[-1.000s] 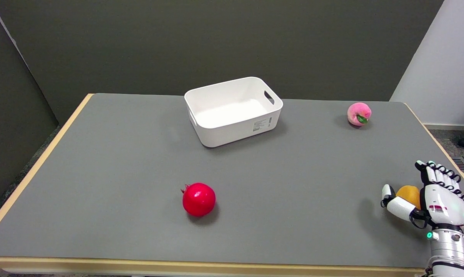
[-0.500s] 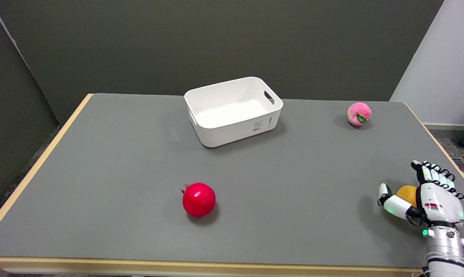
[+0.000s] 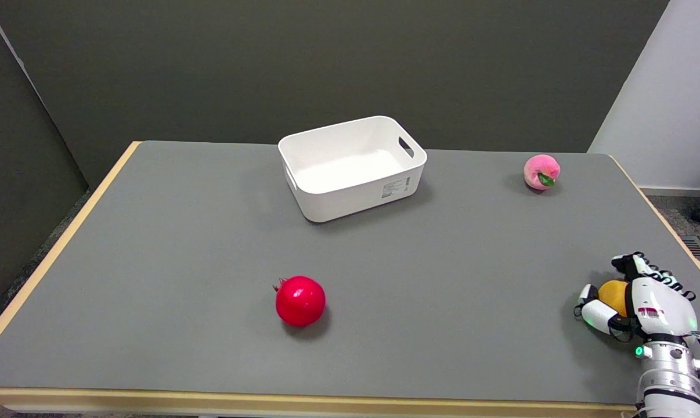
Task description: Pick up the yellow duck.
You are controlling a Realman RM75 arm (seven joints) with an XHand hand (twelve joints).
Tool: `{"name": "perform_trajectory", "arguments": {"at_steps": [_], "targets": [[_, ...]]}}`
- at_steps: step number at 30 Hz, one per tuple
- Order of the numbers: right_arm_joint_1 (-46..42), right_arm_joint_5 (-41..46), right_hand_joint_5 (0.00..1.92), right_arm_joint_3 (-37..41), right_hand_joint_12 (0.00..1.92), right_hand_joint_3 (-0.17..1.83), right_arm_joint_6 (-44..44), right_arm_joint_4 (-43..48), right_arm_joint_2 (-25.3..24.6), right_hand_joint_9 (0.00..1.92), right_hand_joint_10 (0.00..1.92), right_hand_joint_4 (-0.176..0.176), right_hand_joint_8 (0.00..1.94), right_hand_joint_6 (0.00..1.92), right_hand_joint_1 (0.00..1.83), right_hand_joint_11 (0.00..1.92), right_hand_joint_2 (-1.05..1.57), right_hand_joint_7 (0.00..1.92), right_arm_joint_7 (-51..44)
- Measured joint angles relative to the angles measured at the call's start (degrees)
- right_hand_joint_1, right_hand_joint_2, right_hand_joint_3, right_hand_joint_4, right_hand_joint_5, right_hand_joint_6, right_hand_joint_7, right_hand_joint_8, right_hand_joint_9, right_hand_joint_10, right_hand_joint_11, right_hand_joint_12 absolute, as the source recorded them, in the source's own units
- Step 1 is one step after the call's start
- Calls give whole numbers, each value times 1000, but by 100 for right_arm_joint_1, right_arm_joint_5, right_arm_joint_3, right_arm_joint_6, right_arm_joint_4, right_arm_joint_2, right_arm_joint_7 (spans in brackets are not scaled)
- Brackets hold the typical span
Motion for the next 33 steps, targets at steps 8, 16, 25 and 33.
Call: {"name": "perform_trajectory", "arguments": {"at_steps": [8,16,25,33], "targets": [[42,-106,570,8,1921,398,-13,-105,-16,646,1914,-144,1905,1673,966,169,1176,414,5],[97,-211,520,18,1921,675,-17,-172,-35,834,1921,4,1941,1890,798,533,1112,420,5],[176,-533,472,106,1921,603,107,-52,2,1082,1921,-15,1941,1921,775,877,1174,589,74],[331,-1113,479,275,1921,624,174,308,118,1139,1921,-27,1941,1921,788,960,1161,639,146]]}}
